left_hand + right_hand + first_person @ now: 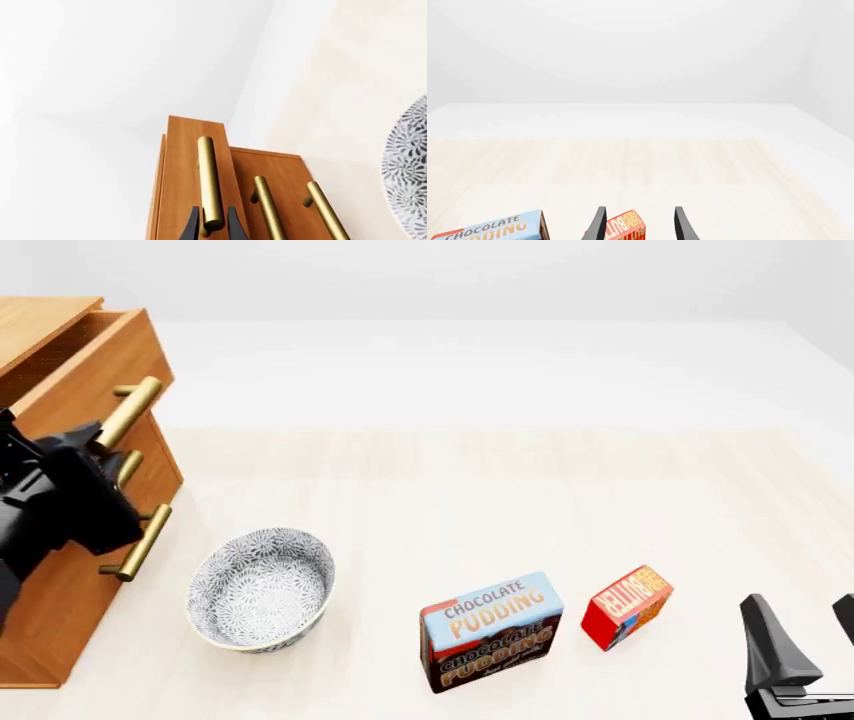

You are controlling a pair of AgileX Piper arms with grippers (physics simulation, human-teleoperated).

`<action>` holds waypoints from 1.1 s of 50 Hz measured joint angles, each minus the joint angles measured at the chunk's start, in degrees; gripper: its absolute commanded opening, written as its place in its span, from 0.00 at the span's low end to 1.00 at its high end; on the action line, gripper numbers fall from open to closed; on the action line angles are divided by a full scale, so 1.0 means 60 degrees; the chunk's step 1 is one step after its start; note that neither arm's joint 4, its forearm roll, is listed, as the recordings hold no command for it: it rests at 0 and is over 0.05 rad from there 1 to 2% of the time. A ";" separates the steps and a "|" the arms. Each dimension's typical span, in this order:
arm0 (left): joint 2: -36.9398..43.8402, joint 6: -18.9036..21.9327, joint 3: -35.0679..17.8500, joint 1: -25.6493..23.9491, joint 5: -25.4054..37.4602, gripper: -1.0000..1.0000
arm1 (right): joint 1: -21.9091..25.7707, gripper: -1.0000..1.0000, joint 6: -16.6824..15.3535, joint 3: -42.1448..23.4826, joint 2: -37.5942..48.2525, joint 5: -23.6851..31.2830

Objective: Put the butter at the back in the top drawer of the cabinet and close it.

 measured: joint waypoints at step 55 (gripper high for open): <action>0.0201 0.0223 0.0329 -0.1528 -0.0987 0.00 | 0.0000 1.00 0.0000 0.0000 0.0000 0.0000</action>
